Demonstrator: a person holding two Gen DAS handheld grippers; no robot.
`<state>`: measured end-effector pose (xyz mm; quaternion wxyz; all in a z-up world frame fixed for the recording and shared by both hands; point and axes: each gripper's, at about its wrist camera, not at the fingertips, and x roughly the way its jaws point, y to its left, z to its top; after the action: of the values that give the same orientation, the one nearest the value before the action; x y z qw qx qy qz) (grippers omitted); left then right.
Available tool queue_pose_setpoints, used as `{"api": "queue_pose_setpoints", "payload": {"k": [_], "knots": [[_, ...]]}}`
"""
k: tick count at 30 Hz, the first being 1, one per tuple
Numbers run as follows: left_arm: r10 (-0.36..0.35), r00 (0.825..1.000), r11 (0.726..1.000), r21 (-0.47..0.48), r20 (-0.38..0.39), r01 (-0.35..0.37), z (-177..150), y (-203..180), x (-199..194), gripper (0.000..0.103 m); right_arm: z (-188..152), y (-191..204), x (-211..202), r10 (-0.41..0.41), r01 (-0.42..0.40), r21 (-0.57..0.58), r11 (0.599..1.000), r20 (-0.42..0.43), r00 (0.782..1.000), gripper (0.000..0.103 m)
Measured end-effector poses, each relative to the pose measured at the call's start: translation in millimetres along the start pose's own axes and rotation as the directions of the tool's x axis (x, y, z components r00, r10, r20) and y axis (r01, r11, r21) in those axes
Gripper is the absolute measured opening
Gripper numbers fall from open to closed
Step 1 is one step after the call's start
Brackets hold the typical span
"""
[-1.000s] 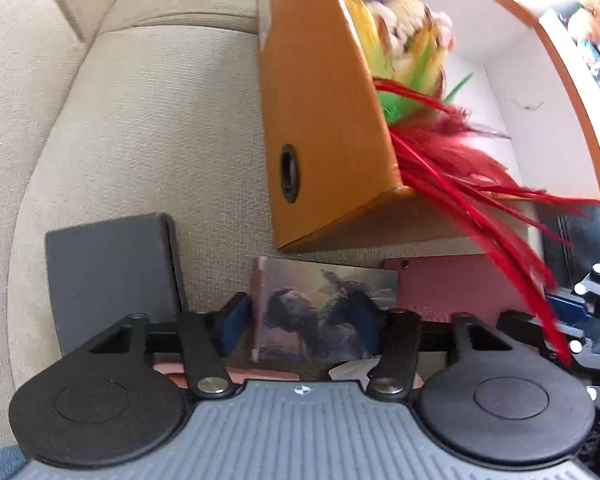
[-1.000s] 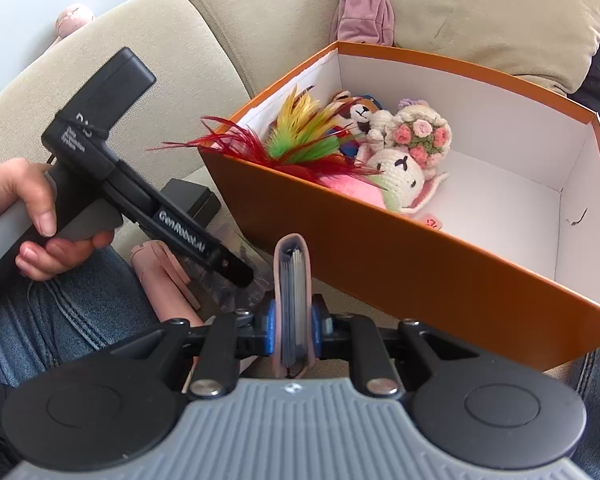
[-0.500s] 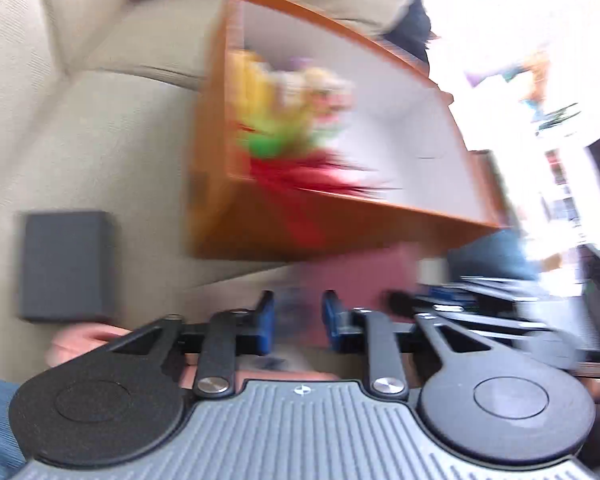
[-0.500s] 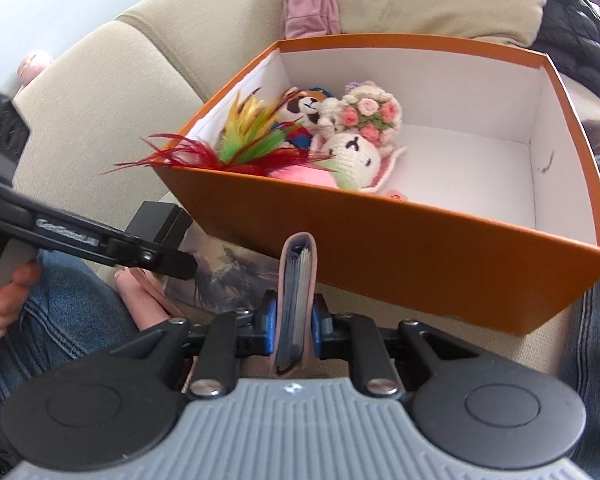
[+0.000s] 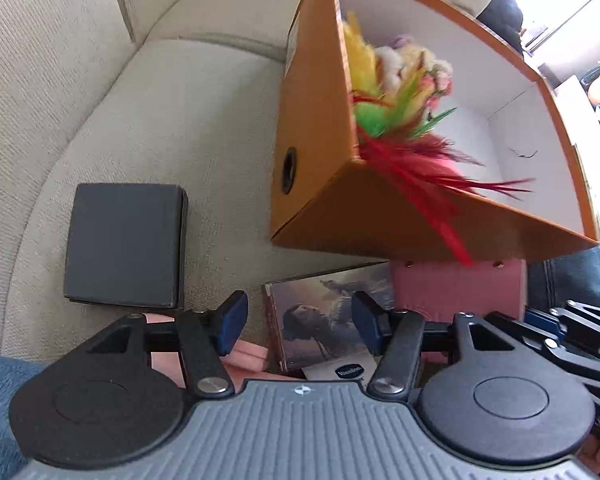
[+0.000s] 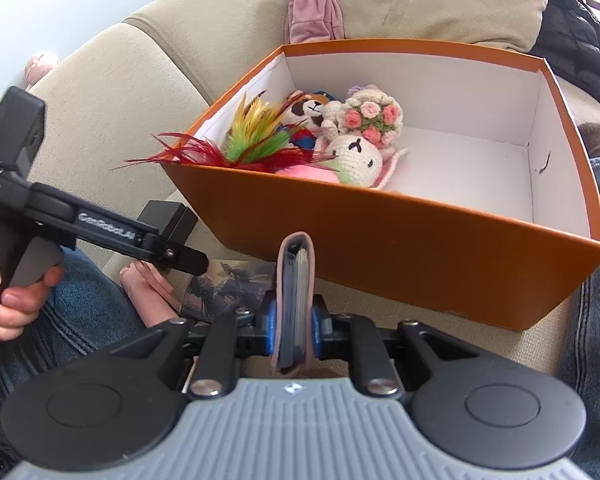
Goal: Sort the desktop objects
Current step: 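Lift the card box and pink case up toward the orange box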
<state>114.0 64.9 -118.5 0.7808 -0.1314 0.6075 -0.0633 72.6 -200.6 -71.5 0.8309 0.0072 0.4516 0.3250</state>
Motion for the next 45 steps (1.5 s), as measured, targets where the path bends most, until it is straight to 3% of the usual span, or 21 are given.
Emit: {"api": "queue_pose_setpoints", "payload": {"k": [4,11,13,16,19,21,24,28,32,33,40,42,45], "knots": [[0.003,0.997,1.0,0.006,-0.074,-0.003,4,3,19,0.074,0,-2,0,0.005,-0.005,0.004,1.0,-0.002,1.0,0.018],[-0.056,0.987,0.998,0.03,-0.15,0.062,8,1,42,0.096,2,-3,3,0.01,-0.01,-0.002,1.0,-0.003,1.0,0.018],[-0.047,0.988,0.997,0.055,-0.15,0.056,7,-3,47,0.101,3,-4,5,0.011,-0.011,0.002,1.0,-0.004,1.0,0.018],[-0.046,0.989,0.997,0.057,-0.143,0.055,6,-2,46,0.102,3,-4,6,0.012,-0.012,0.008,1.0,-0.004,1.0,0.018],[-0.06,0.99,0.997,0.04,-0.126,0.066,6,3,40,0.089,3,-5,6,0.016,-0.016,0.011,1.0,-0.001,1.0,0.018],[-0.078,0.992,0.997,0.007,-0.103,0.079,5,10,32,0.07,3,-5,6,0.016,-0.016,0.011,1.0,-0.001,1.0,0.018],[-0.102,0.993,0.995,-0.001,-0.054,0.102,0,15,17,0.055,2,-6,6,0.007,-0.007,0.019,1.0,-0.001,1.0,0.018],[-0.126,0.992,0.992,0.023,0.028,0.126,-12,12,-11,0.041,1,-10,5,0.006,-0.006,0.041,0.999,-0.002,1.0,0.018],[-0.204,0.975,0.978,0.053,0.082,0.2,-23,-4,-30,0.028,-1,-13,5,0.004,-0.004,0.063,0.998,-0.005,1.0,0.018],[-0.225,0.971,0.974,0.059,0.083,0.221,-27,-8,-31,0.028,0,-12,5,0.007,-0.007,0.063,0.998,-0.004,1.0,0.018],[-0.153,0.978,0.983,0.119,0.14,0.137,-31,-38,-32,0.029,-2,-8,2,-0.01,0.011,0.056,0.998,-0.008,1.0,0.019],[-0.102,0.984,0.985,0.15,0.144,0.08,-42,-62,-42,0.03,-3,-8,2,-0.012,0.012,0.058,0.998,-0.01,1.0,0.02],[-0.05,0.989,0.984,0.177,0.142,0.024,-46,-74,-26,0.03,-4,-7,1,-0.011,0.011,0.055,0.998,-0.008,1.0,0.022]]}}
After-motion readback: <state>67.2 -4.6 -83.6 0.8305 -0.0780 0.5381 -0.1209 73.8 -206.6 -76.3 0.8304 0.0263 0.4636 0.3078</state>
